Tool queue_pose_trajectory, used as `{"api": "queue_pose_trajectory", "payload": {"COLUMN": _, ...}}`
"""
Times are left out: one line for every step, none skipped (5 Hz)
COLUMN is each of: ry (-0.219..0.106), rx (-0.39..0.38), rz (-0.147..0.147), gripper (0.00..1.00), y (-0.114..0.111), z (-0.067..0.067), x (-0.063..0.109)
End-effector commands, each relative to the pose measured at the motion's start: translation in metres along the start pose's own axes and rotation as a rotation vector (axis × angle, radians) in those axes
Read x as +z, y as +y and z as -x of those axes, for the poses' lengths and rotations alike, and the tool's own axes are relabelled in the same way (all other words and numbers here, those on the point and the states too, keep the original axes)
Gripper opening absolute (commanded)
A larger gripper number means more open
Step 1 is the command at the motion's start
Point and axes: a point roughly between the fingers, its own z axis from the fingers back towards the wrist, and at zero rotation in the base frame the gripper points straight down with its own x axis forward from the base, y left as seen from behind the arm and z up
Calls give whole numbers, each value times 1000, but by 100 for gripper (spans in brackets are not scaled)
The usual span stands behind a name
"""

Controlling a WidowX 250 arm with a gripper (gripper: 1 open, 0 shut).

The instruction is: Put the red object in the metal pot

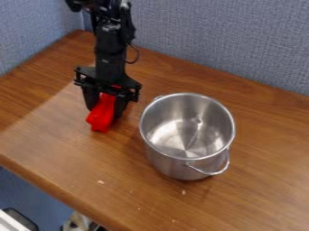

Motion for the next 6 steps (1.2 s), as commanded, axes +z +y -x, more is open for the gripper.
{"api": "queue_pose_trajectory", "payload": {"ry": -49, "rx": 25, "rz": 1, "gripper": 0, "y": 8, "z": -2, "x": 17}}
{"api": "queue_pose_trajectory", "payload": {"ry": -48, "rx": 26, "rz": 4, "gripper": 0, "y": 8, "z": -1, "x": 18}}
{"api": "queue_pose_trajectory", "payload": {"ry": -48, "rx": 26, "rz": 6, "gripper": 0, "y": 8, "z": 0, "x": 19}}
{"api": "queue_pose_trajectory", "payload": {"ry": -47, "rx": 26, "rz": 8, "gripper": 0, "y": 8, "z": 1, "x": 20}}
{"api": "queue_pose_trajectory", "payload": {"ry": -45, "rx": 26, "rz": 11, "gripper": 0, "y": 8, "z": 2, "x": 22}}
{"api": "queue_pose_trajectory", "payload": {"ry": -44, "rx": 27, "rz": 13, "gripper": 0, "y": 8, "z": 3, "x": 23}}
